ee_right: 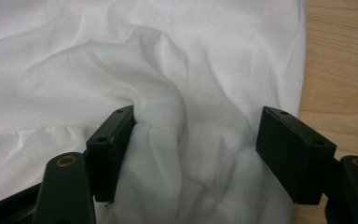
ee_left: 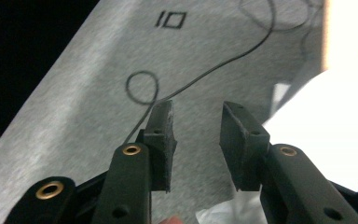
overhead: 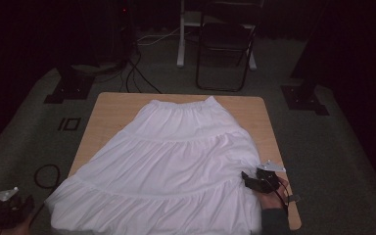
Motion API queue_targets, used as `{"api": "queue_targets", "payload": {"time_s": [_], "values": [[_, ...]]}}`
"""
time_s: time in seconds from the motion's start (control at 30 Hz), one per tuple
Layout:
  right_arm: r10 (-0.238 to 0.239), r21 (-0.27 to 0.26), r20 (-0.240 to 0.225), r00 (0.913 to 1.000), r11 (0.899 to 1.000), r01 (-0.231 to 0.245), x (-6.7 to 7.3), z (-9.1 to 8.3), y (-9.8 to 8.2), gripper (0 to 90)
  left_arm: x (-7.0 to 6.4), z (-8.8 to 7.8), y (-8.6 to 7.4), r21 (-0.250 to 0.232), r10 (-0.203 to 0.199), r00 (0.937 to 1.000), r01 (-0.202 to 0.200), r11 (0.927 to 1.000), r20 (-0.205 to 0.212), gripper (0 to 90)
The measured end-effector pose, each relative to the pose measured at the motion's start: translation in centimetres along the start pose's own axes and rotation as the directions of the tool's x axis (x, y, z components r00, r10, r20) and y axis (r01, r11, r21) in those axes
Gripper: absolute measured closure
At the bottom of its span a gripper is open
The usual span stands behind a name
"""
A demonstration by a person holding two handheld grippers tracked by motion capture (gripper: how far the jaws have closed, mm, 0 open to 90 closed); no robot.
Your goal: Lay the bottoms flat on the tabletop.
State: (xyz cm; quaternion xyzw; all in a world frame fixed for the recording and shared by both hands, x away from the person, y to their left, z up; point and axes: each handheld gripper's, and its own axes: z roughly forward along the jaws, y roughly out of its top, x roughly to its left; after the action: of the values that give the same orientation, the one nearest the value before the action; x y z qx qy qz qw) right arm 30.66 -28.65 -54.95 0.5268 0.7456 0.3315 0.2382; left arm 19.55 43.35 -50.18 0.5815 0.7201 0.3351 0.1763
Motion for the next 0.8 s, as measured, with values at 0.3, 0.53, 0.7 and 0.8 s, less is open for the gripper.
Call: {"api": "queue_targets", "payload": {"time_s": [0.3, 0.53, 0.7, 0.8], "values": [[-0.021, 0.029, 0.001, 0.9998, 0.999, 0.021, 0.3, -0.4, 0.3, 34.4, -4.9, 1.3, 2.2, -0.051, 0.068, 0.9893, -0.062, 0.9968, 0.129, 62.4], [-0.051, 0.005, 0.015, 0.9986, 0.999, 0.051, 0.7, -2.1, 0.7, 37.0, -9.7, 2.3, 3.0, -0.091, 0.161, 0.9612, -0.144, 0.9854, 0.224, 58.9], [-0.086, -0.033, 0.07, 0.9939, 0.996, 0.088, -0.2, -5.1, 0.7, 41.7, -14.3, 3.7, 2.9, -0.123, 0.225, 0.9246, -0.196, 0.9729, 0.307, 56.6], [-0.074, -0.034, 0.093, 0.9929, 0.996, 0.077, -1.2, -6.5, 0.2, 49.0, -15.7, 4.0, 2.9, -0.13, 0.249, 0.9112, -0.217, 0.9674, 0.329, 55.1]]}}
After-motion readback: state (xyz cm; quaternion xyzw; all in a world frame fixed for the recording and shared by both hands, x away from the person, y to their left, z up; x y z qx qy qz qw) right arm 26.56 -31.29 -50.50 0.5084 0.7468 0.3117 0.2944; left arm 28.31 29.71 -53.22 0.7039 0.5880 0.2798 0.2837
